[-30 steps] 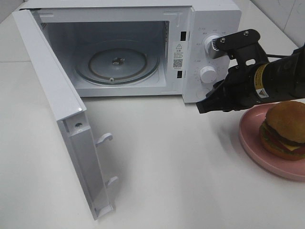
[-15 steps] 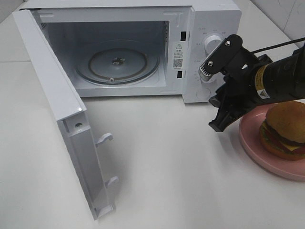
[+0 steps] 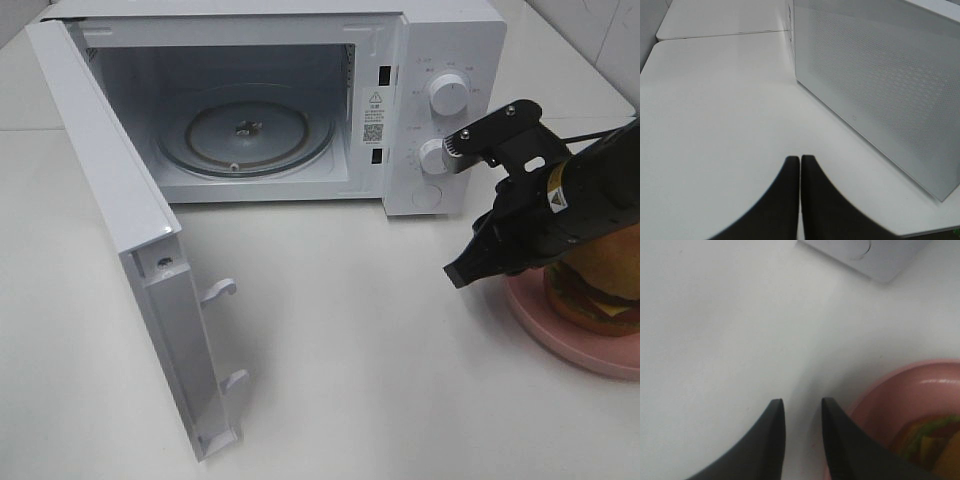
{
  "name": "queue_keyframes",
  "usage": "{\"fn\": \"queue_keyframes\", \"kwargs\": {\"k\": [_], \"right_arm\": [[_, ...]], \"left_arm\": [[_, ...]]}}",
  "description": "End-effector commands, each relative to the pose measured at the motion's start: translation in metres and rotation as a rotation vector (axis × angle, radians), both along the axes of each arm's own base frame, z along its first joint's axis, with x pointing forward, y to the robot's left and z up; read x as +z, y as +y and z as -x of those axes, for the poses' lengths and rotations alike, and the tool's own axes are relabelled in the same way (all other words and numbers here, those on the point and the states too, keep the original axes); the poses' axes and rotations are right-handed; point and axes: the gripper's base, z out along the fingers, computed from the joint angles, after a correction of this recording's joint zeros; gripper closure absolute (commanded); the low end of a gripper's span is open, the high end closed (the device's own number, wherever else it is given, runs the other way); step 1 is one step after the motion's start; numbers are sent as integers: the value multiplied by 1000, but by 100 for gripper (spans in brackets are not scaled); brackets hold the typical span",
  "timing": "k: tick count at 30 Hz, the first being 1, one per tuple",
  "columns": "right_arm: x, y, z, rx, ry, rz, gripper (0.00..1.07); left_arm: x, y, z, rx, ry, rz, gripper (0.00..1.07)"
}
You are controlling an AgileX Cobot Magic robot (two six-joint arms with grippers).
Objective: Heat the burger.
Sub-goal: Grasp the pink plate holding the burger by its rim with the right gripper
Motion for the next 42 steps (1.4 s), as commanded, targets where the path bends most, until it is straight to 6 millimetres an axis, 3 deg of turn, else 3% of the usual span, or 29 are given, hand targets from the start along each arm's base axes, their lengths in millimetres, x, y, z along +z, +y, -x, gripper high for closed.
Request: {"fn": "queue_keyframes", "kwargs": {"k": [1, 8, 18, 23, 25, 28, 30, 36, 42], "right_arm": [[7, 6, 5, -36, 128, -62, 82], [24, 22, 7, -6, 290, -181, 80], [26, 23, 6, -10, 301, -187, 71], [27, 21, 3, -28, 260, -168, 60], [27, 17, -1, -86, 229, -143, 40], [27, 16, -2, -93, 224, -131, 34], [20, 13, -4, -100, 227, -75, 24], [7, 13, -12, -124, 281, -11, 26], [-4, 18, -35, -204, 356, 68, 29]], "left_arm": [[0, 0, 2, 4, -23, 2, 106], [0, 0, 2, 4, -23, 2, 106], [0, 0, 2, 4, -23, 2, 106], [0, 0, 2, 4, -23, 2, 106], [0, 0, 2, 4, -23, 2, 106], [0, 0, 2, 4, -23, 2, 106], [0, 0, 2, 4, -23, 2, 106], [0, 0, 2, 4, -23, 2, 106], [0, 0, 2, 4, -23, 2, 106]]}}
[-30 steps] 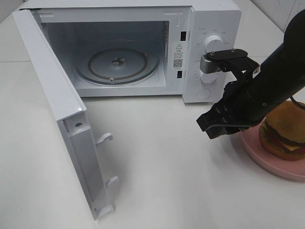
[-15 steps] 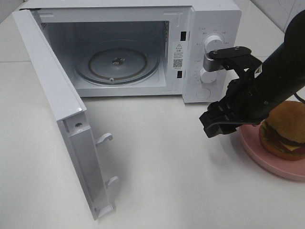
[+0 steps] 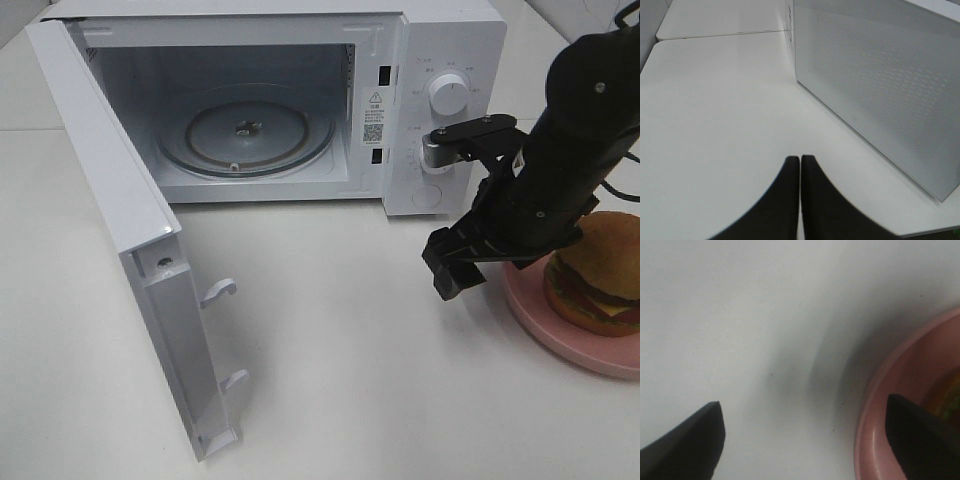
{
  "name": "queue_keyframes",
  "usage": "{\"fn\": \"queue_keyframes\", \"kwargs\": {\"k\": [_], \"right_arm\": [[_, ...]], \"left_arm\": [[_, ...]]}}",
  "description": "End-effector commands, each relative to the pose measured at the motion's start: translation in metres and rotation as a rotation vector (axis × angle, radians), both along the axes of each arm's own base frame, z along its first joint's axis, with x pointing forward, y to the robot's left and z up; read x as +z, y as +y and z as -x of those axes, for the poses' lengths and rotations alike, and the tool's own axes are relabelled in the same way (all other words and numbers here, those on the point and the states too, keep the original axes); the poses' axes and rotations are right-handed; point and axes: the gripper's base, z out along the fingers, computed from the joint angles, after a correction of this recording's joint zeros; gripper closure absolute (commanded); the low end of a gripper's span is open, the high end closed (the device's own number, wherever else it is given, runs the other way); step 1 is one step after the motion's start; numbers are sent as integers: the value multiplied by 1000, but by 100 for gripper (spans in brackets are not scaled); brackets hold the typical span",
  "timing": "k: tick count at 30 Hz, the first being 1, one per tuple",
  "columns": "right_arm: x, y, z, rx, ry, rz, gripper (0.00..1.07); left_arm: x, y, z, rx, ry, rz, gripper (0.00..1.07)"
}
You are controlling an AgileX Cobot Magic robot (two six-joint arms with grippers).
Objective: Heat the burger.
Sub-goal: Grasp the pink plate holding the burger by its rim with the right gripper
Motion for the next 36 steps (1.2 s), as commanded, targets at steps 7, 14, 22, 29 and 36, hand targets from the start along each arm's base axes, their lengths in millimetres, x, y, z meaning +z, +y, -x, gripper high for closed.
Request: {"fn": "queue_keyframes", "kwargs": {"k": [7, 14, 22, 29, 36], "right_arm": [[-18, -2, -25, -98, 93, 177, 30], [-39, 0, -33, -90, 135, 214, 31], [-61, -3, -36, -49, 158, 280, 31], [-73, -4, -37, -24, 168, 294, 31], [-79, -4, -37, 22, 189, 310, 40]], "left_arm": [[0, 0, 2, 4, -23, 2, 106], [0, 0, 2, 4, -23, 2, 106], [0, 0, 2, 4, -23, 2, 106], [0, 0, 2, 4, -23, 2, 106], [0, 0, 2, 4, -23, 2, 106]]}}
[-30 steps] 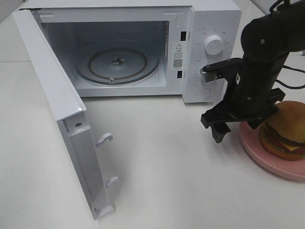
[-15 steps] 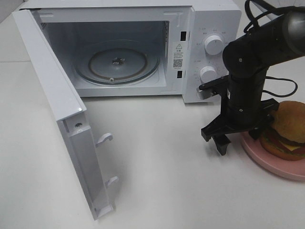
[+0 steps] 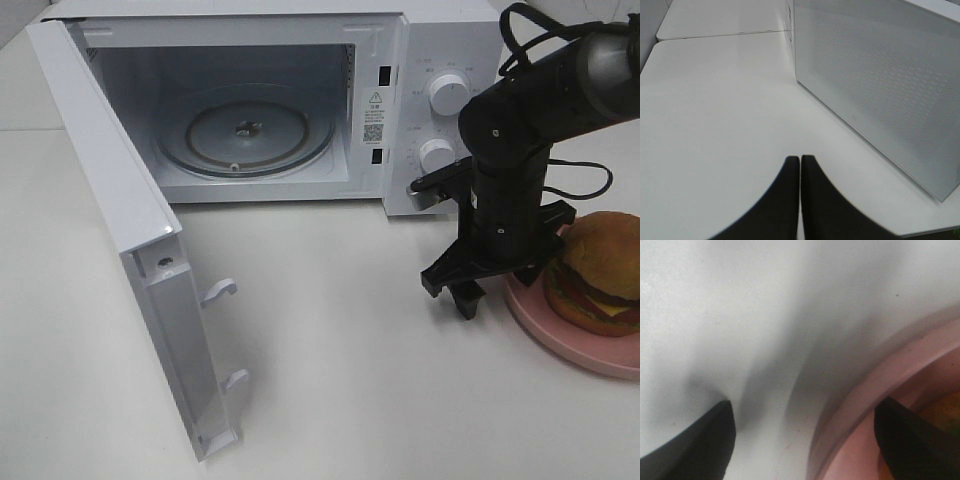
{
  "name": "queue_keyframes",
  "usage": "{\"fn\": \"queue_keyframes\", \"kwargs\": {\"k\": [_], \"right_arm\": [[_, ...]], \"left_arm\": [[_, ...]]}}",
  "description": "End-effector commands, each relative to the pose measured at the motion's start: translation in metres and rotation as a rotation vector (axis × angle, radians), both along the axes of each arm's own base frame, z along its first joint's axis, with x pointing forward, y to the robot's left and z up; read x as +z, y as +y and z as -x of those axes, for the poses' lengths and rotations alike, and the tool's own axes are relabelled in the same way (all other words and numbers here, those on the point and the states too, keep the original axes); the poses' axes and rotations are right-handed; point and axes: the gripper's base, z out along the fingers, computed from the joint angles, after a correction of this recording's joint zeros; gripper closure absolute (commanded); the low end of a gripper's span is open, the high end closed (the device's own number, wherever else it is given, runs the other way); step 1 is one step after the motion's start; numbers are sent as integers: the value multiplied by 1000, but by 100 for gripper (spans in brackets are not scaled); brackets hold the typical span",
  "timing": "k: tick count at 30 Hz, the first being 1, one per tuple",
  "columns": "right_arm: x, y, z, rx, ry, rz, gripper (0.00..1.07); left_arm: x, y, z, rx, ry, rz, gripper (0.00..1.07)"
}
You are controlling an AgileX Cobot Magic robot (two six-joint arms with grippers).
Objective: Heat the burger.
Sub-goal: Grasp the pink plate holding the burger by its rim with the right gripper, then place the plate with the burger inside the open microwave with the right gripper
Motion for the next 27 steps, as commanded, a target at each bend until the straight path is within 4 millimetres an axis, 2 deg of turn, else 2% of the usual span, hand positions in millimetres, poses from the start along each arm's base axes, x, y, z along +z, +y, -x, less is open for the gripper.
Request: {"fn": "queue_keyframes", "kwargs": {"k": [1, 2, 3, 5, 6, 7, 8, 11, 12, 13, 15, 20, 25, 27], "right_arm": [[-17, -4, 3, 26, 46, 31, 40], [-17, -5, 3, 25, 50, 35, 45], [-17, -5, 3, 25, 50, 35, 45], [-16, -5, 4, 22, 61, 43, 65], [-16, -5, 4, 22, 61, 43, 65], [-16, -6, 5, 21, 66, 47, 70], [-16, -6, 5, 20, 74, 54, 82], [-16, -7, 6, 21, 77, 58, 87], [-16, -7, 7, 27, 88, 66, 98], [-16, -8, 7, 33, 92, 67, 103], [-16, -8, 7, 48, 96, 67, 107], [-15, -8, 7, 55, 97, 67, 107], [-7, -6, 6, 71, 75, 55, 107], [8, -6, 6, 75, 40, 39, 107]], "left_arm": [[0, 0, 2, 4, -23, 2, 106], [0, 0, 2, 4, -23, 2, 106], [0, 0, 2, 4, -23, 2, 106], [0, 0, 2, 4, -23, 2, 106], [0, 0, 2, 4, -23, 2, 106], [0, 0, 2, 4, -23, 2, 106], [0, 0, 2, 4, -23, 2, 106], [0, 0, 2, 4, -23, 2, 106], [0, 0, 2, 4, -23, 2, 106], [0, 0, 2, 4, -23, 2, 106], [0, 0, 2, 4, -23, 2, 106], [0, 0, 2, 4, -23, 2, 106], [0, 0, 2, 4, -23, 2, 106], [0, 0, 2, 4, -23, 2, 106]]}}
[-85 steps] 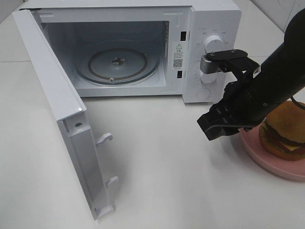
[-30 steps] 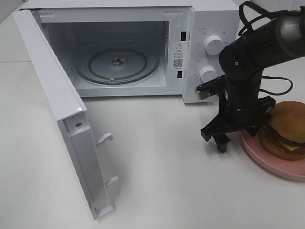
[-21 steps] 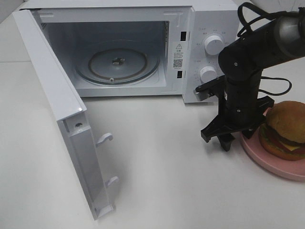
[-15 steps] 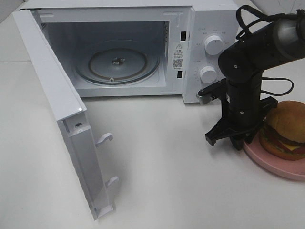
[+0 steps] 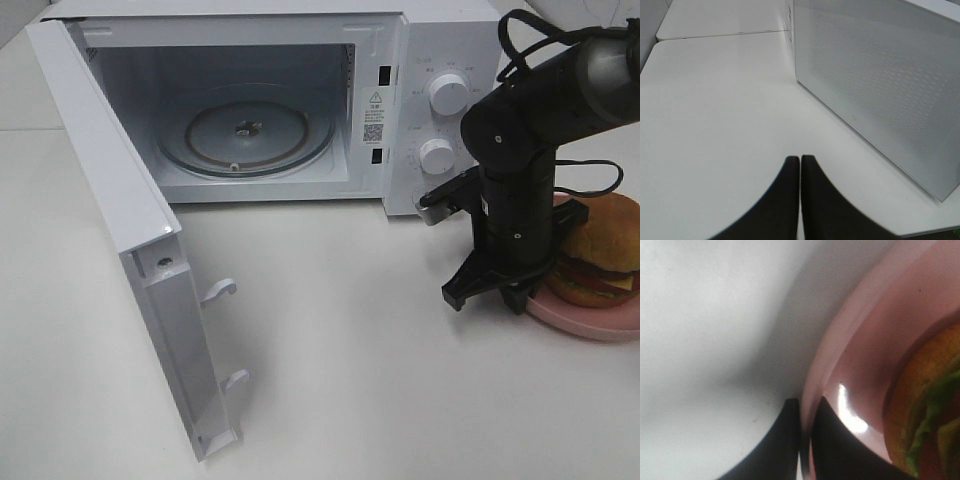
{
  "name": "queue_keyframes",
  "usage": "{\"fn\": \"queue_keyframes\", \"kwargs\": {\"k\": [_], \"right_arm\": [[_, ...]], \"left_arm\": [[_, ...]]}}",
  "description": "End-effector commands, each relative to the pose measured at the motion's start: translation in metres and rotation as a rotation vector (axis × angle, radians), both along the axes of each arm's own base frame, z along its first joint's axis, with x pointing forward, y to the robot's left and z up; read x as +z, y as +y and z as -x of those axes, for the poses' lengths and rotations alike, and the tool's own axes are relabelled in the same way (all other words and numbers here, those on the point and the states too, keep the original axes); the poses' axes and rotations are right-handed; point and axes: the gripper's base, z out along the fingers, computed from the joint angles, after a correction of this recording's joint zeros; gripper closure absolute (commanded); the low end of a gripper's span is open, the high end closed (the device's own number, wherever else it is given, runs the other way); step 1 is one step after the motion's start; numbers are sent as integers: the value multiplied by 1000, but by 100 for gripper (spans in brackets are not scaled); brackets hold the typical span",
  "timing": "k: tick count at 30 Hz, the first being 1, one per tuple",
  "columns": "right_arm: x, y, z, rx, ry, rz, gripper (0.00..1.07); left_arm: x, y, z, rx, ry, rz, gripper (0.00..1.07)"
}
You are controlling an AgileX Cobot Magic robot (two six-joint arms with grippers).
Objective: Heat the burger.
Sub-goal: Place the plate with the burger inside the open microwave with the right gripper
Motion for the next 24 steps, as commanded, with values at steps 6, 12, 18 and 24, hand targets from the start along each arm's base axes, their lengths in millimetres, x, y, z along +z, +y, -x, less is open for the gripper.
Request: {"fn": "queue_keyframes", "kwargs": {"k": [6, 12, 18, 24], "right_arm": [[23, 0, 4, 18, -31, -40, 107], [32, -3, 9, 16, -38, -40, 107], [19, 8, 36, 138, -41, 59, 107], [13, 16, 51, 193, -65, 141, 107]], "left_arm": [[0, 0, 2, 4, -23, 2, 106], [0, 0, 2, 4, -23, 2, 106], [0, 0, 2, 4, -23, 3, 106], [0, 0, 2, 4, -23, 3, 106]]}}
